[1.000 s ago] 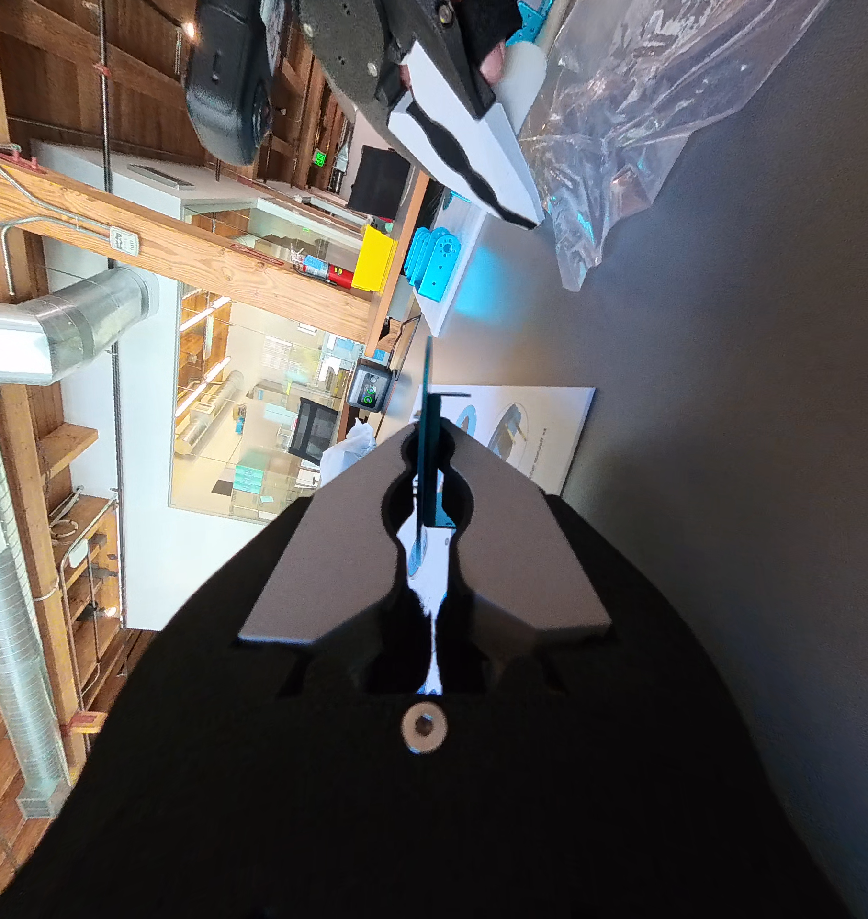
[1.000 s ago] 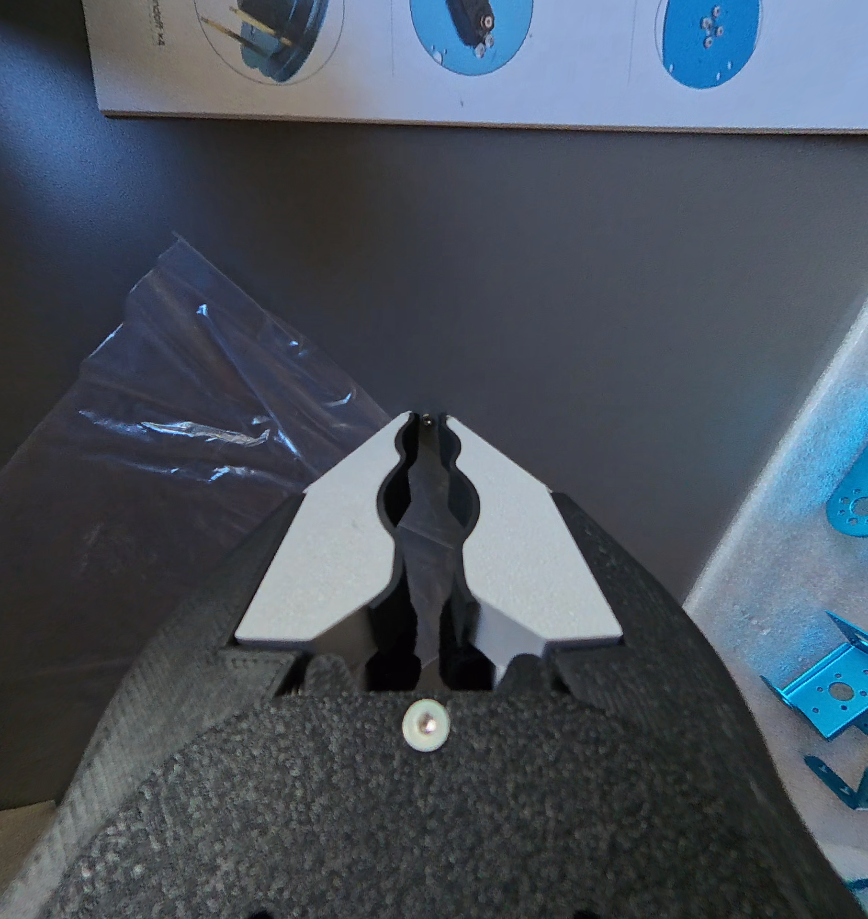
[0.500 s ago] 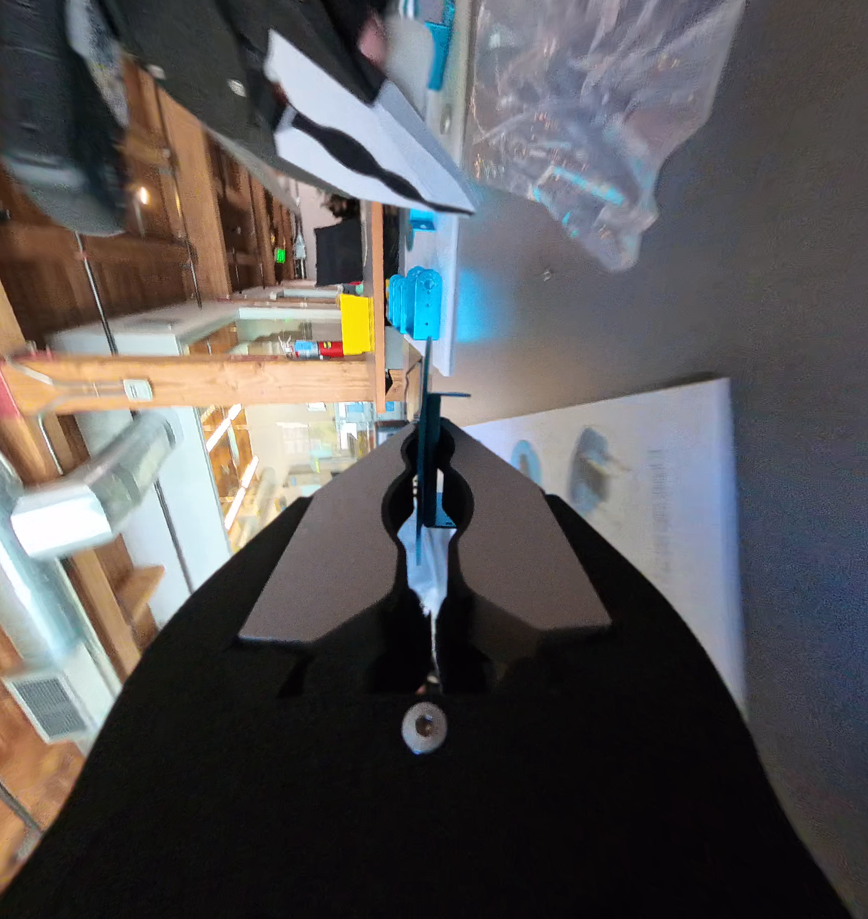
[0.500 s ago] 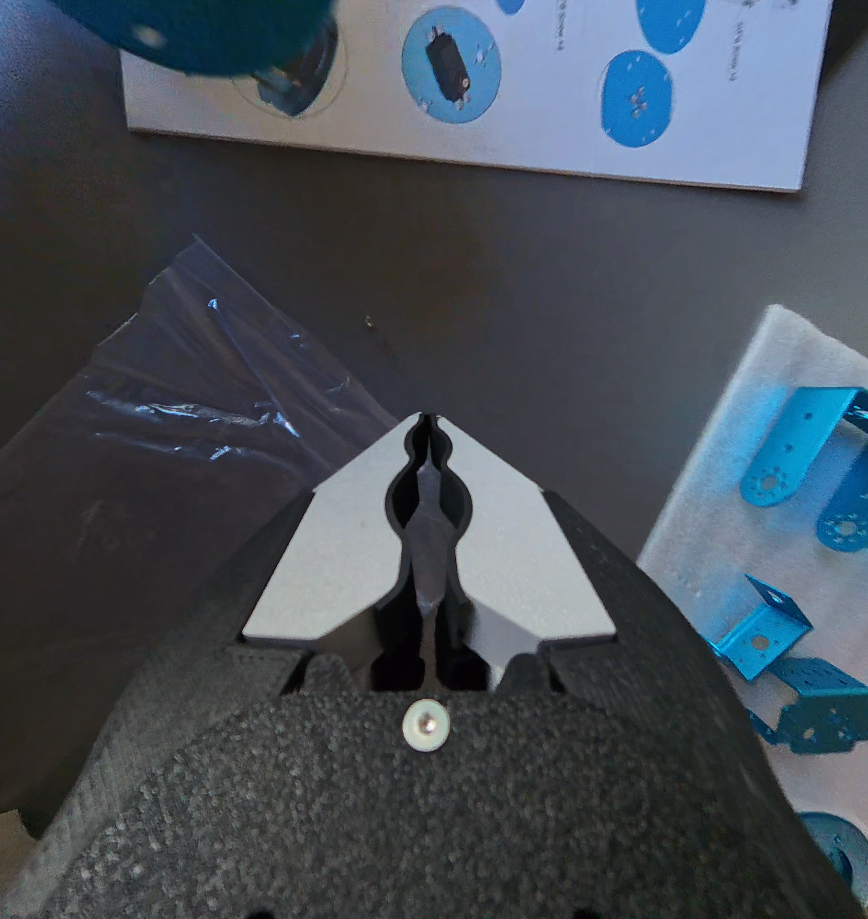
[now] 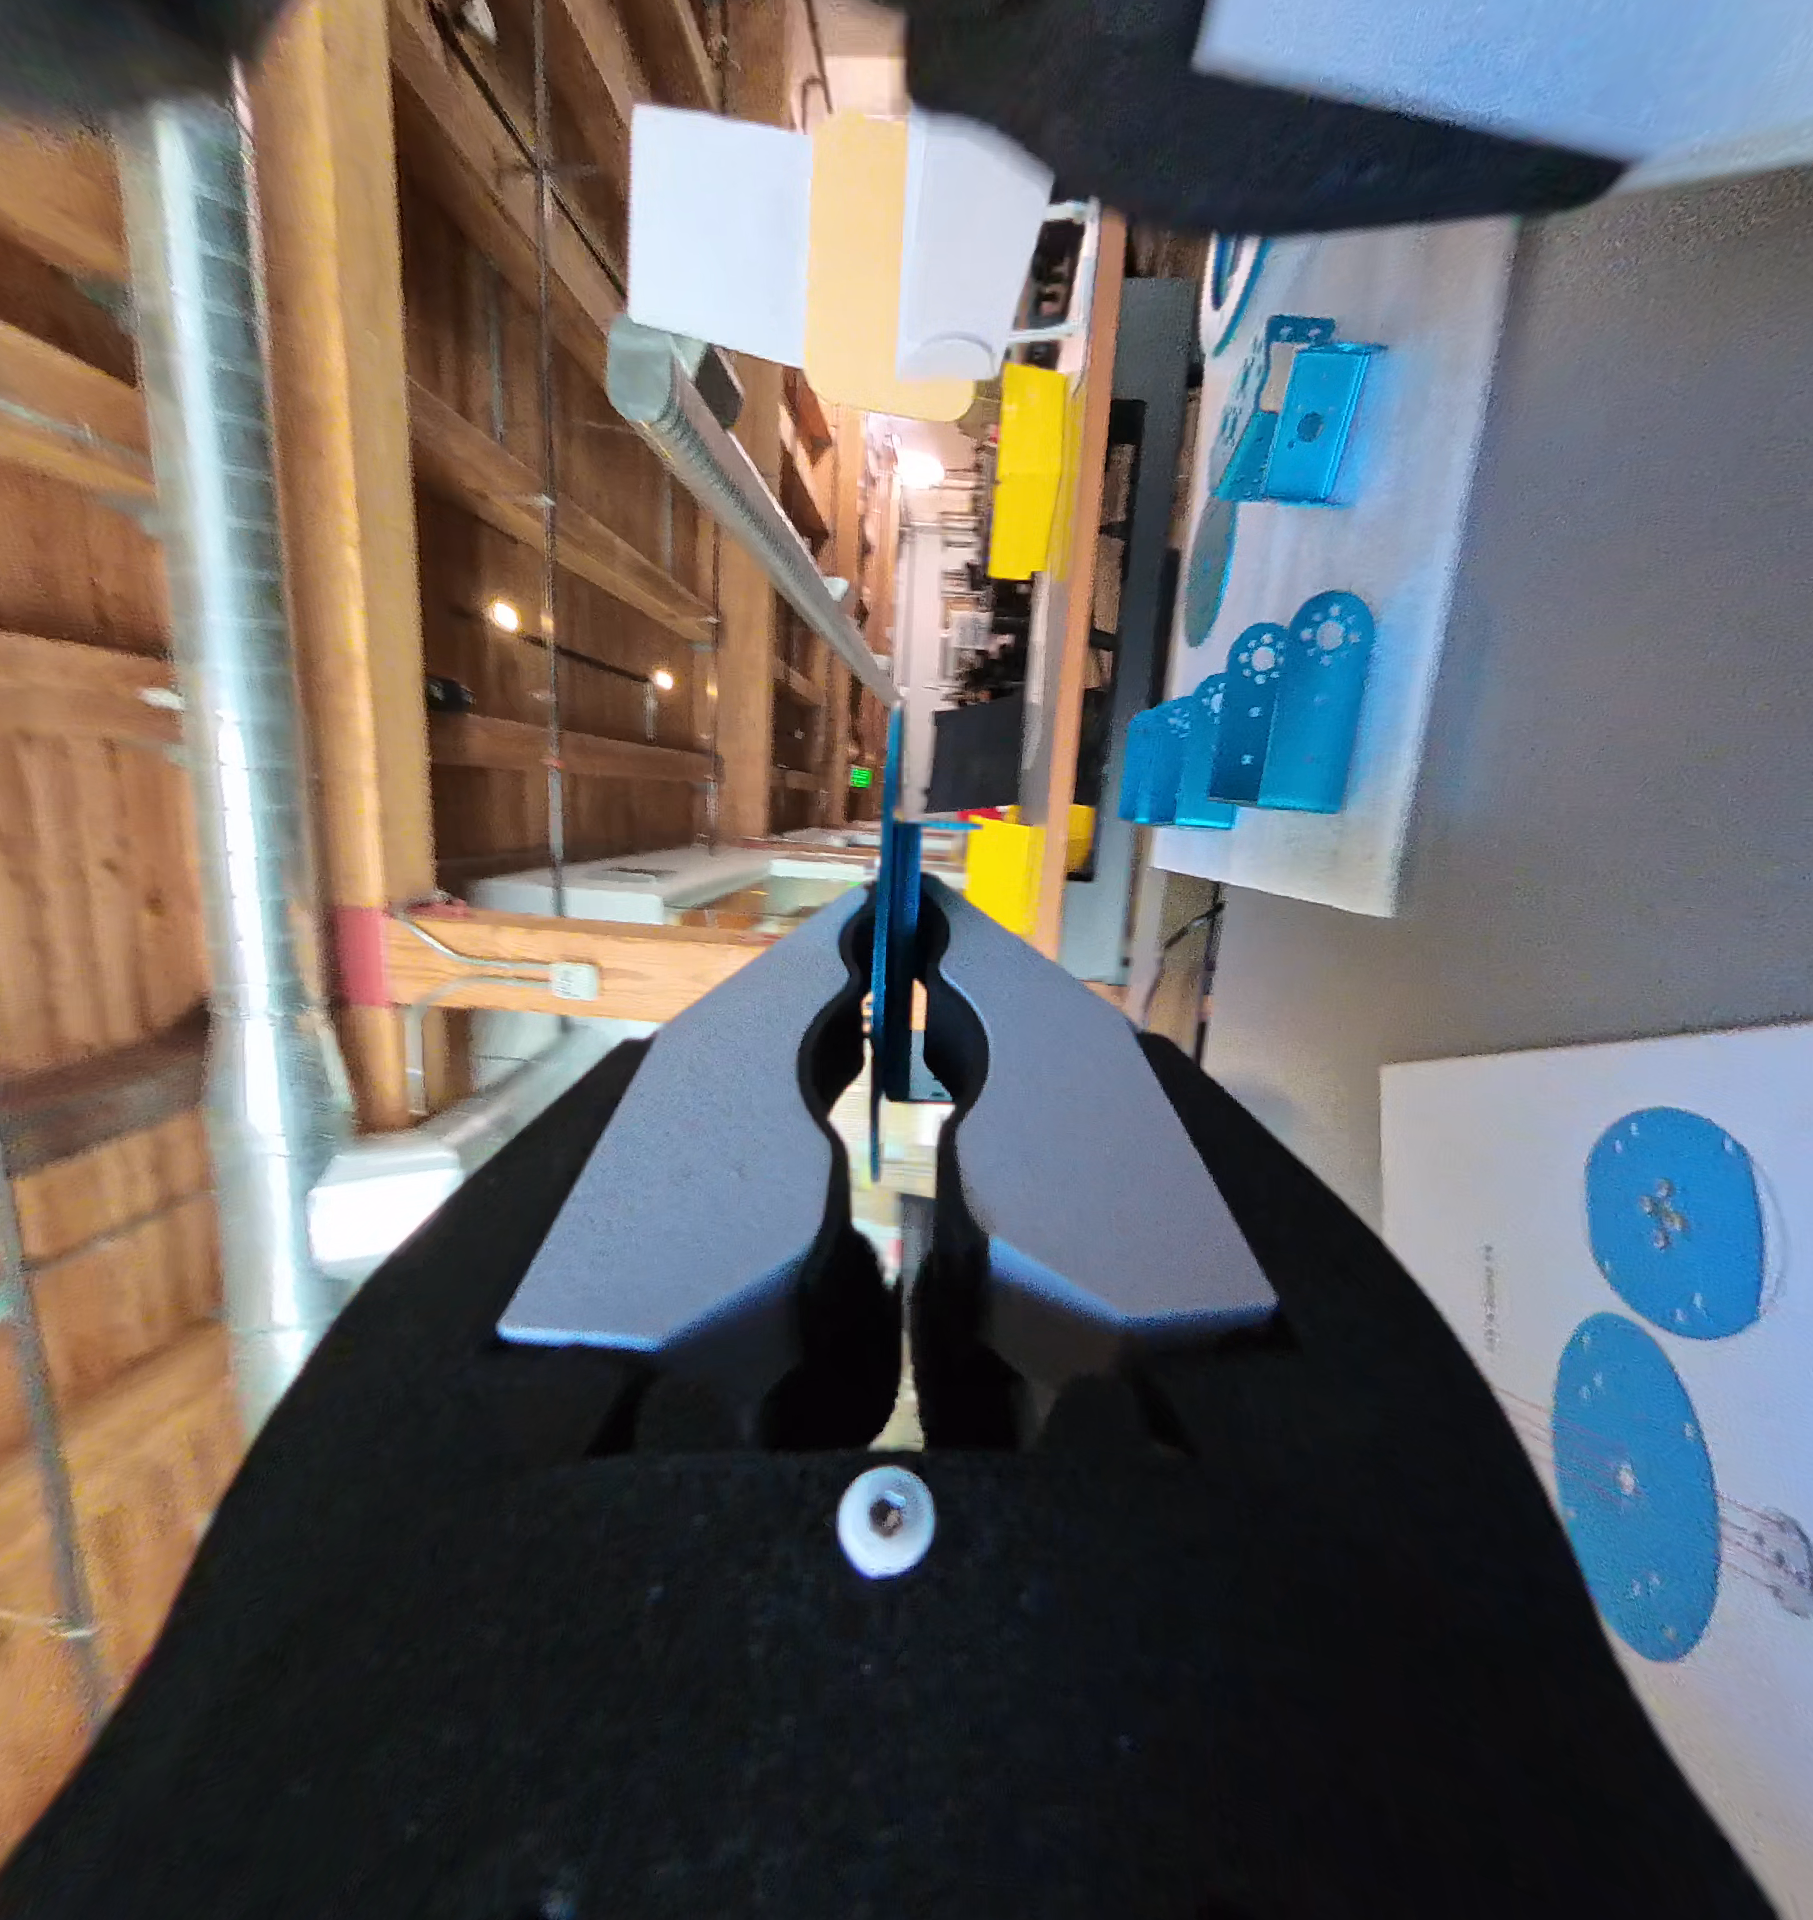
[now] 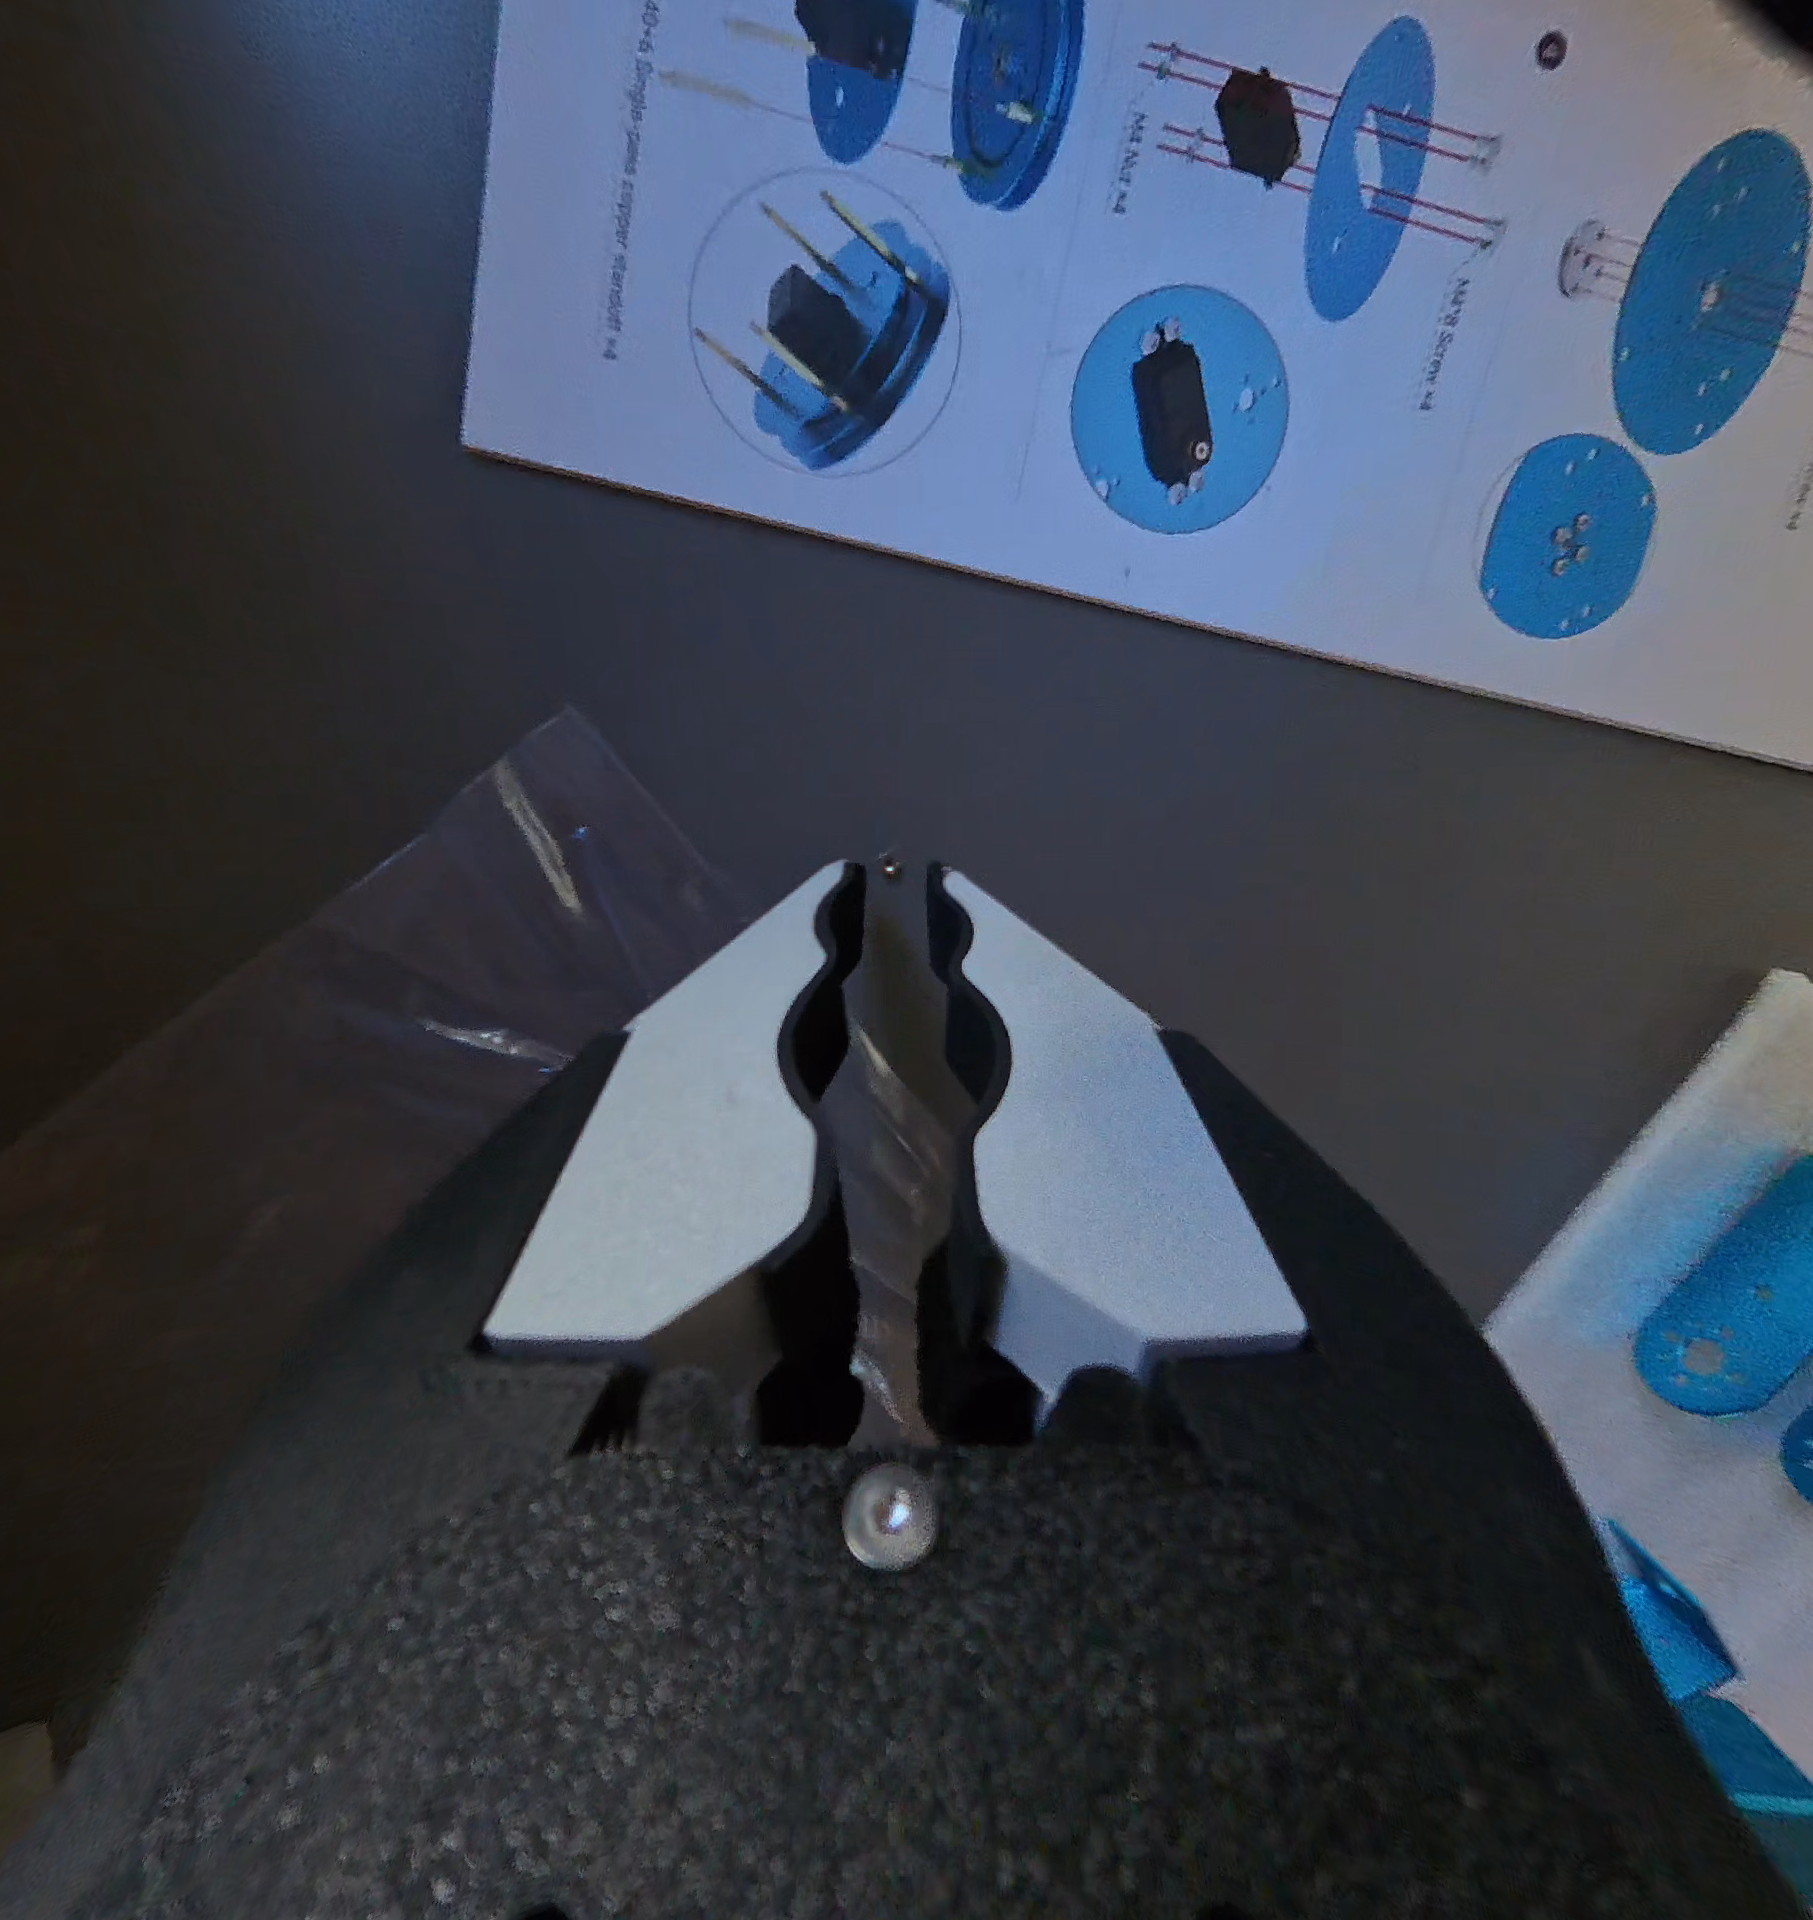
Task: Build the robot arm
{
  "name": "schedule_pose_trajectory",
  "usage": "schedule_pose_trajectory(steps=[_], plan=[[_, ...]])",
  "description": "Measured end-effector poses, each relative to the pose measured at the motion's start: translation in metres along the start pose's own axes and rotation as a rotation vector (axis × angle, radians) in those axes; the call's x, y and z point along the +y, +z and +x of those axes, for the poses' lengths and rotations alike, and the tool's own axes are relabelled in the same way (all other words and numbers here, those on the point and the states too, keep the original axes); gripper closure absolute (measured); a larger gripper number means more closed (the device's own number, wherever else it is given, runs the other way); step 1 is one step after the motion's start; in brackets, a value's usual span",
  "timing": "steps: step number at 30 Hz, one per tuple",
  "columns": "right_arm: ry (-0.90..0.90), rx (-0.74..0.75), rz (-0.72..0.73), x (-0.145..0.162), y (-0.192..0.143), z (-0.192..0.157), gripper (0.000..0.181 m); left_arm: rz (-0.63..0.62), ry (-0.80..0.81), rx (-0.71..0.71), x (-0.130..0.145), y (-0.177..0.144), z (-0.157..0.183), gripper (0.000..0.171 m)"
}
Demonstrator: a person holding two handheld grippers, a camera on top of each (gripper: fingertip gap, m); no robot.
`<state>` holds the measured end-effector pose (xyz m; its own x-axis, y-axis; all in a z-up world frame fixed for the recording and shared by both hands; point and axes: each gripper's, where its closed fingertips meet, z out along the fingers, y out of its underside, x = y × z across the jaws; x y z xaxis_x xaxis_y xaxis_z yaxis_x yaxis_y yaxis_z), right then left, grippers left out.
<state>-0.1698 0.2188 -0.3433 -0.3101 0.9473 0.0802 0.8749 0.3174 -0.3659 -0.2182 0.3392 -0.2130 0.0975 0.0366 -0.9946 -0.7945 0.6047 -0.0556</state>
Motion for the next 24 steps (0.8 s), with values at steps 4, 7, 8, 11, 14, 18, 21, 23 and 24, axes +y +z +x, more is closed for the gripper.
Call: schedule_pose_trajectory(steps=[4, 7, 8, 11, 14, 18, 21, 23, 24], plan=[[-0.009, -0.031, -0.047, -0.002, -0.002, 0.007, 0.173, 0.022, 0.026, -0.014, -0.006, -0.006, 0.006, 0.170], [-0.022, -0.052, -0.050, -0.003, -0.002, 0.003, 0.175, 0.035, 0.036, -0.029, -0.001, -0.010, 0.008, 0.171], [-0.026, -0.040, -0.062, 0.000, -0.002, 0.004, 0.175, 0.040, 0.038, -0.029, 0.001, -0.011, 0.009, 0.171], [-0.034, -0.050, -0.061, -0.001, 0.002, 0.000, 0.175, 0.048, 0.034, -0.009, 0.002, -0.010, 0.014, 0.170], [-0.024, -0.061, -0.071, 0.002, 0.005, -0.001, 0.174, 0.052, 0.054, 0.012, 0.000, -0.009, 0.022, 0.171], [-0.017, -0.065, -0.058, 0.002, 0.006, -0.002, 0.174, 0.052, 0.048, 0.045, 0.000, -0.007, 0.030, 0.171], [-0.011, -0.069, -0.054, 0.002, 0.006, -0.002, 0.174, 0.045, 0.059, 0.055, 0.000, -0.007, 0.032, 0.171], [-0.004, -0.073, -0.052, 0.002, 0.006, -0.002, 0.173, 0.041, 0.055, 0.061, 0.000, -0.007, 0.032, 0.171], [-0.003, -0.071, -0.053, 0.002, 0.006, -0.002, 0.173, 0.042, 0.054, 0.060, -0.001, -0.007, 0.032, 0.171]])
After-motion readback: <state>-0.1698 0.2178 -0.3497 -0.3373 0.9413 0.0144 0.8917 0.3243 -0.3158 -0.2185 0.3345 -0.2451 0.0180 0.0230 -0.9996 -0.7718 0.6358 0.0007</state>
